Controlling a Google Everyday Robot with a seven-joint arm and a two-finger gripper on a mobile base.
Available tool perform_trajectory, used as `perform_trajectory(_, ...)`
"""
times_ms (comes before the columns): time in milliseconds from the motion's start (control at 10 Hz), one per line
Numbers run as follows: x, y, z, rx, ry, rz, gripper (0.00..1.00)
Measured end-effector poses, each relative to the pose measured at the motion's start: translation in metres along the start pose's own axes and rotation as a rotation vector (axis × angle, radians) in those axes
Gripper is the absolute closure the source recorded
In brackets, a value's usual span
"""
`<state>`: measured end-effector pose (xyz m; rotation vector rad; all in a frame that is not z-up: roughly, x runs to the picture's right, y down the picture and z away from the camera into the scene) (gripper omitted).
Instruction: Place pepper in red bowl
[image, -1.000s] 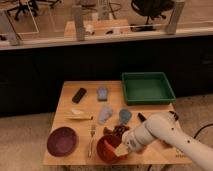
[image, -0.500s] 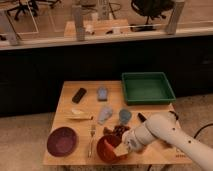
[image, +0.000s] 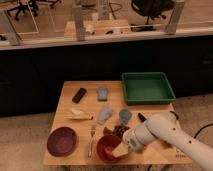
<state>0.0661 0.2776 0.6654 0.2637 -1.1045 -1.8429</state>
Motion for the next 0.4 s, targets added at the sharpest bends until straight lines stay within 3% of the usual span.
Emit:
perform_trajectory(200,0.002,0.001,-0.007,-0.004,0.031,0.042,0.2)
perform_trajectory(400,0.004,0.003,-0.022,0.015,0.1,0.102,0.2)
